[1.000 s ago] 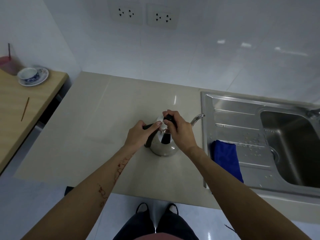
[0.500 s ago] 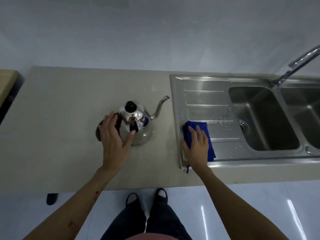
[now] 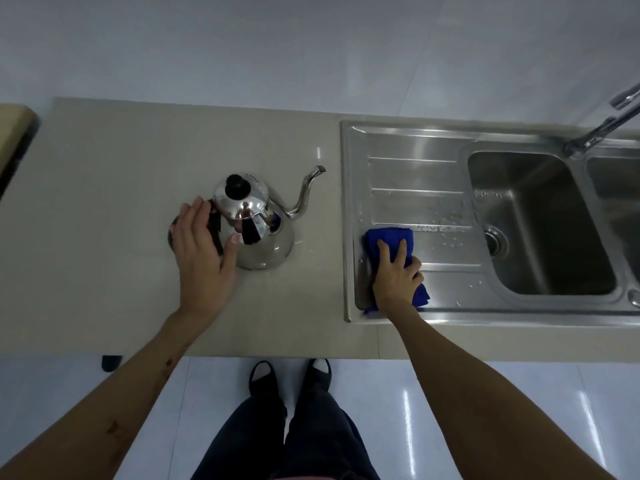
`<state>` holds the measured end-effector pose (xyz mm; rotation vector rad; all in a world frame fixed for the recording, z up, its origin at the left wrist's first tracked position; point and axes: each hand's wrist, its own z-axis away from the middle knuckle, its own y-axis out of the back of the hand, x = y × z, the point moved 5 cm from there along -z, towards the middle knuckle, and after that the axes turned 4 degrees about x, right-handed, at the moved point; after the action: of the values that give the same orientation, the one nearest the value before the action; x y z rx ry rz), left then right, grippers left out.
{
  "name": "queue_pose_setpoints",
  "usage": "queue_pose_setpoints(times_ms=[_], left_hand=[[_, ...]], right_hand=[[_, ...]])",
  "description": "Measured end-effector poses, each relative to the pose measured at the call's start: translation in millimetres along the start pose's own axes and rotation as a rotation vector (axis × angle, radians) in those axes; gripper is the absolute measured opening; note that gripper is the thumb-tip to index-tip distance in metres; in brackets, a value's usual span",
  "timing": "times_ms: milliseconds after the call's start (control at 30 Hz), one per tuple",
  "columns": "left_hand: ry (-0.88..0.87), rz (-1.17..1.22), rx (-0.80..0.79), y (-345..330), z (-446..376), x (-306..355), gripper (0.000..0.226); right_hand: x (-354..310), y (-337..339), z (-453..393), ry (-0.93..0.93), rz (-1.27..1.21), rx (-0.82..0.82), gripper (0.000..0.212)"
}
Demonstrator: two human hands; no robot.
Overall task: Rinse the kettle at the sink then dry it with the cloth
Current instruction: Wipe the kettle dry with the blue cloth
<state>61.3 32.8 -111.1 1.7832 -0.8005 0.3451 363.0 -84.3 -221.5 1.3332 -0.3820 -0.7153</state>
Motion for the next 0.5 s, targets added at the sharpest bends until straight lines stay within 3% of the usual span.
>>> queue_pose_setpoints(times_ms=[100,200,300,400,500], left_hand=[[-0.016,-0.018,0.006,3.8,-1.0,0.6,0.057],[-0.027,-0.013,0.030,8.7,-3.7,0.9,0.050],[0.013,-0.018,0.058,13.5,-9.7,-0.3,0.042],[0.131,0.003,0.051,16.7,-20.4,-8.1,0.037],[0.297,0.097,-0.007,17.5,-34.3,-26.9,0.035]], right_hand=[[3.2,14.3,-6.1,-0.039,-0.115,0.036,0.066],[-15.8,41.1,-4.3,-0.104,-0.684,0.199,0.060],[-71.7,82.6,27.0,0.143,-1.181,0.347,0.058],[-144.6,114.2,62.9,0.501,-1.208,0.265,0.061],[-202.5,117.7,63.0,0.617,-1.036,0.183,0.058]])
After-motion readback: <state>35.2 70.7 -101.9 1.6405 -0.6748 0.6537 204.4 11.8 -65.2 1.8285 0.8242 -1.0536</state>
